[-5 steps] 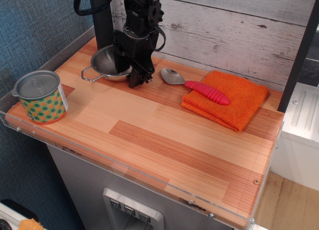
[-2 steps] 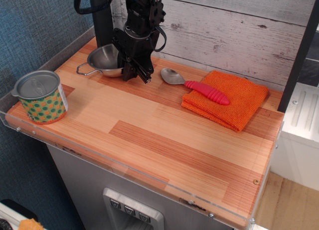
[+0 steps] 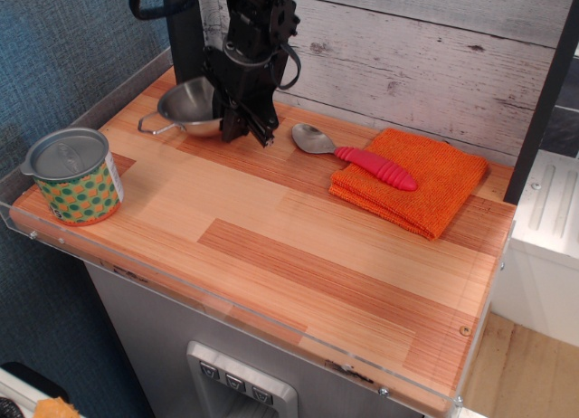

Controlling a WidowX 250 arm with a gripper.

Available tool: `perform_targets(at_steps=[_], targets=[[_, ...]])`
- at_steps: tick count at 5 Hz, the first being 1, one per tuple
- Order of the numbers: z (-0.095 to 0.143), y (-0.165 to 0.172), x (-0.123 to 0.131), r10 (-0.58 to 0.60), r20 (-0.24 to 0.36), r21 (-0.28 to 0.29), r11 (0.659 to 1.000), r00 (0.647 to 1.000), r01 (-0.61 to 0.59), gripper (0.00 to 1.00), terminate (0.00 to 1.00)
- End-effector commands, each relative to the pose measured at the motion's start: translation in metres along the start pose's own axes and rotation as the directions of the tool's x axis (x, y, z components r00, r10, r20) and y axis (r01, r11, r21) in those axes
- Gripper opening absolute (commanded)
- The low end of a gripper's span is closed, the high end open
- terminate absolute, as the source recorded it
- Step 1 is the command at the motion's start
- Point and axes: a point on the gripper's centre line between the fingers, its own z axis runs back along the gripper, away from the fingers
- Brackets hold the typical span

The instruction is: Put the silver bowl in front of the orange cloth.

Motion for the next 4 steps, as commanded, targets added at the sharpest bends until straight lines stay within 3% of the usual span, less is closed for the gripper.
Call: perform_targets(at_steps=[1, 4], targets=[[0.048, 0.005, 0.008, 0.015, 0.083, 0.075, 0.997, 0.996, -0.021, 0.0, 0.0], [0.077, -0.059, -0.02, 0.045, 0.088, -0.021, 0.999, 0.995, -0.043, 0.0, 0.0]])
